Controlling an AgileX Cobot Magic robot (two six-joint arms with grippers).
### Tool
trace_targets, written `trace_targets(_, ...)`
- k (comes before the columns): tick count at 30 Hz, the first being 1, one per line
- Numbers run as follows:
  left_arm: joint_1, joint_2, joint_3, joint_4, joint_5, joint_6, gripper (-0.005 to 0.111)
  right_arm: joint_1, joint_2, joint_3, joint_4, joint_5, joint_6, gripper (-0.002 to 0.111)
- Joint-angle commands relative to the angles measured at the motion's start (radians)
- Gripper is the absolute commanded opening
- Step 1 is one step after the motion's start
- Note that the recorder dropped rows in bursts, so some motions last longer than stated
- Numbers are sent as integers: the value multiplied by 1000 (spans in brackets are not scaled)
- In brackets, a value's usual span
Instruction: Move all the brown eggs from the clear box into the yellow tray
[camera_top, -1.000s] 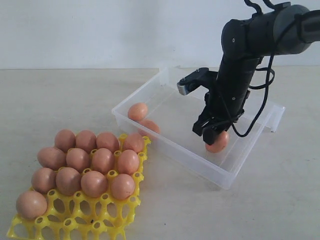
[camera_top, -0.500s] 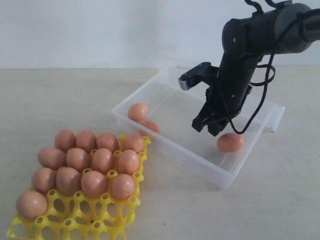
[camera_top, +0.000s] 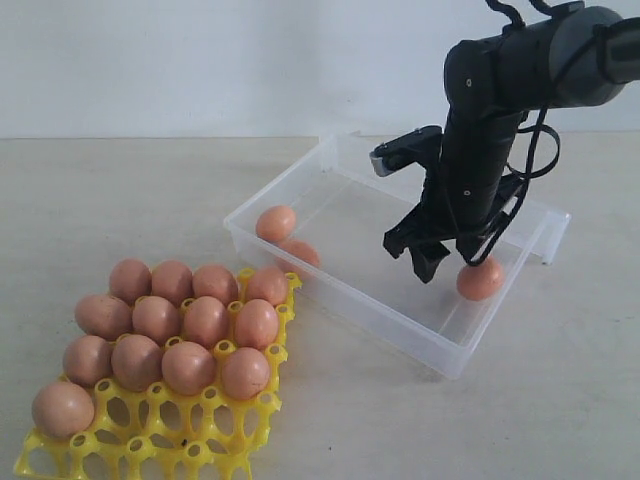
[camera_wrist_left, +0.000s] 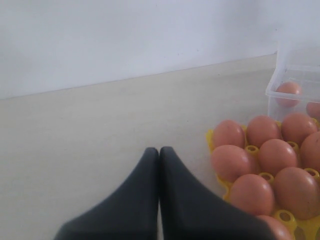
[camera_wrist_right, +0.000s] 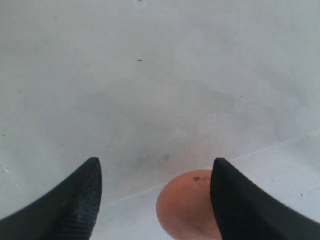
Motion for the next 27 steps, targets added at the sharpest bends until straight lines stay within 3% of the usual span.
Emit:
trace_targets(1,-9,-2,3,1,-1,-1,-4,-4,-5,3,-11,5,26,61)
trace_targets(11,-9,-2,3,1,-1,-1,-4,-4,-18,1,-44,74,-195,61)
trace_targets(17,-9,-2,3,1,-1,-1,-4,-4,-16,3,-226,94,-199,61)
trace_targets(27,-9,-2,3,1,-1,-1,-4,-4,-16,3,-119,144,-296,61)
